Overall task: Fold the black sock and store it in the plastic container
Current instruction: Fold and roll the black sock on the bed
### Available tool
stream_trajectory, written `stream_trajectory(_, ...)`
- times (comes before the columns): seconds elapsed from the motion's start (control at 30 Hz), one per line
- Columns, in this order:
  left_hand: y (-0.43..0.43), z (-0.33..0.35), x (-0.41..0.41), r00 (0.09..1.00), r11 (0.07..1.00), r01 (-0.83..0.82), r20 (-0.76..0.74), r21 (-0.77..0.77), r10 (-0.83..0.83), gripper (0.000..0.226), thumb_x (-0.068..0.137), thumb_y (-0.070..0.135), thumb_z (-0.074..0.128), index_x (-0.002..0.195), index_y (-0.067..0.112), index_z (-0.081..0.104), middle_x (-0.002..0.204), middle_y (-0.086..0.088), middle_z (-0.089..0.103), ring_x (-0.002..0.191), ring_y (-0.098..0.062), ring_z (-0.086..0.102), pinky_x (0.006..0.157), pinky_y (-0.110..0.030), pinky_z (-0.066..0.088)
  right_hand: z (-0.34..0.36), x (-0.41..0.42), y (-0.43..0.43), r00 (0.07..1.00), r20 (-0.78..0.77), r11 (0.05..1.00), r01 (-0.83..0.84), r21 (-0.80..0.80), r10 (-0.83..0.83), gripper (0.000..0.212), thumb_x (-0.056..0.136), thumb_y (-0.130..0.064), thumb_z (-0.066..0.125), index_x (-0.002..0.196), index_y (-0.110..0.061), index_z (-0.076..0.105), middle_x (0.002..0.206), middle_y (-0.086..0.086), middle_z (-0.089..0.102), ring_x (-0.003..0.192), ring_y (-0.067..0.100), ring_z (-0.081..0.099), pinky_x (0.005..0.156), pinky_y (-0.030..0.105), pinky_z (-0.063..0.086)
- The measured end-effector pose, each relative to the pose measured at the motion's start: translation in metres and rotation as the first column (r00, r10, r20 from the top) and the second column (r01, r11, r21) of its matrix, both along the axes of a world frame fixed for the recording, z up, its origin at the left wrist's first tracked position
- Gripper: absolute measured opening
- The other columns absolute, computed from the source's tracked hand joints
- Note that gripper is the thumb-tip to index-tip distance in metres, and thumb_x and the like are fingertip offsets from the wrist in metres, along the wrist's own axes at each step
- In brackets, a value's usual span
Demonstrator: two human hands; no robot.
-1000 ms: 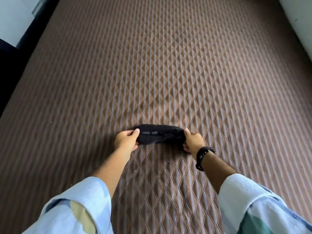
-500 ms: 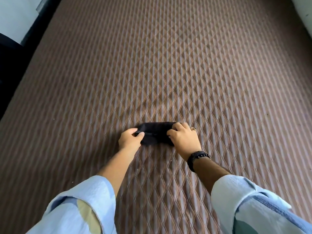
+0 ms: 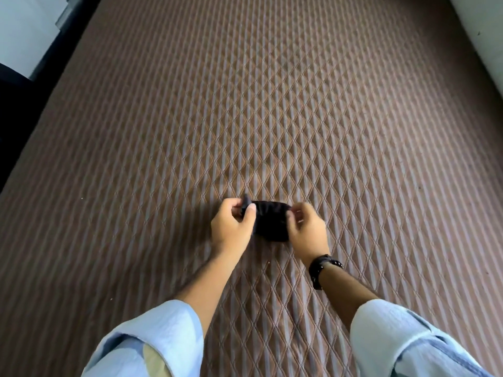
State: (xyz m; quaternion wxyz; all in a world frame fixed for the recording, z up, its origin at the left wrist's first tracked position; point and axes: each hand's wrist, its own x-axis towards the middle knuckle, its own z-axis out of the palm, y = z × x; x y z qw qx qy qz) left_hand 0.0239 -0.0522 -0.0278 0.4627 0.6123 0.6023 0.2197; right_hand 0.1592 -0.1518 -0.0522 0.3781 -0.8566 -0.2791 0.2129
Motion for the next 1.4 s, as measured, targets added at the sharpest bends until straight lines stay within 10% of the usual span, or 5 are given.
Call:
stream_trajectory(0.37,-0.021,-0.010,0.020,0.699,0.742,0.650,-0.253,-0.166,-0.669,0.036,0.099,0.026,0.052,0.129,0.038,0.068,0.115,0.004,0.076,0.103,-0.020,0.070,0.093,-0.041,0.058,0.002,0.023,0.003,0.843,-0.498,0.965,0.087,-0.247,-0.204,0.053,0.076,-0.067,0.064,0.081,-0.015,0.070,0.070,0.001,0.068,0.068,0.021,0.067,0.063,0.037,0.058)
stream_trajectory(0.63,-0.021,-0.008,0.012,0.987,0.970,0.027,-0.150,-0.240,-0.065,0.058,0.092,0.038,0.070,0.143,0.014,0.054,0.136,-0.008,0.064,0.119,-0.030,0.066,0.100,-0.037,0.052,0.017,0.015,-0.001,0.633,-0.747,0.979,0.150,-0.137,-0.201,0.007,0.095,-0.017,0.066,0.088,-0.016,0.065,0.083,0.005,0.068,0.071,0.017,0.068,0.067,0.033,0.062)
stream_trajectory(0.77,-0.041,0.017,0.019,0.972,0.711,0.124,0.227,-0.692,0.052,0.056,0.096,0.040,0.069,0.144,0.017,0.052,0.141,-0.011,0.063,0.125,-0.031,0.063,0.104,-0.046,0.052,0.054,0.009,-0.032,0.435,-0.889,0.963,0.269,-0.021,-0.141,0.011,0.098,-0.008,0.060,0.089,-0.015,0.064,0.081,0.007,0.069,0.064,0.014,0.063,0.066,0.028,0.059)
stream_trajectory(0.93,-0.075,0.114,0.069,0.904,0.819,0.376,0.364,-0.433,-0.223,0.035,0.102,0.015,0.059,0.137,0.010,0.057,0.131,-0.013,0.066,0.123,-0.034,0.064,0.101,-0.050,0.056,0.161,0.029,-0.104,0.538,-0.830,0.968,0.251,-0.011,-0.149,0.022,0.095,-0.020,0.066,0.115,-0.011,0.064,0.094,0.007,0.064,0.079,0.015,0.064,0.087,0.044,0.057)
stream_trajectory(1.4,-0.471,0.426,0.118,0.016,0.026,1.000,0.507,0.013,-0.862,0.013,0.099,0.001,0.062,0.102,0.009,0.072,0.087,-0.001,0.078,0.072,-0.007,0.073,0.064,-0.025,0.060,0.482,-0.065,-0.547,0.453,-0.544,0.328,0.890,0.316,-0.706,0.007,0.094,-0.011,0.063,0.089,-0.016,0.065,0.086,0.006,0.069,0.068,0.015,0.066,0.051,0.026,0.058)
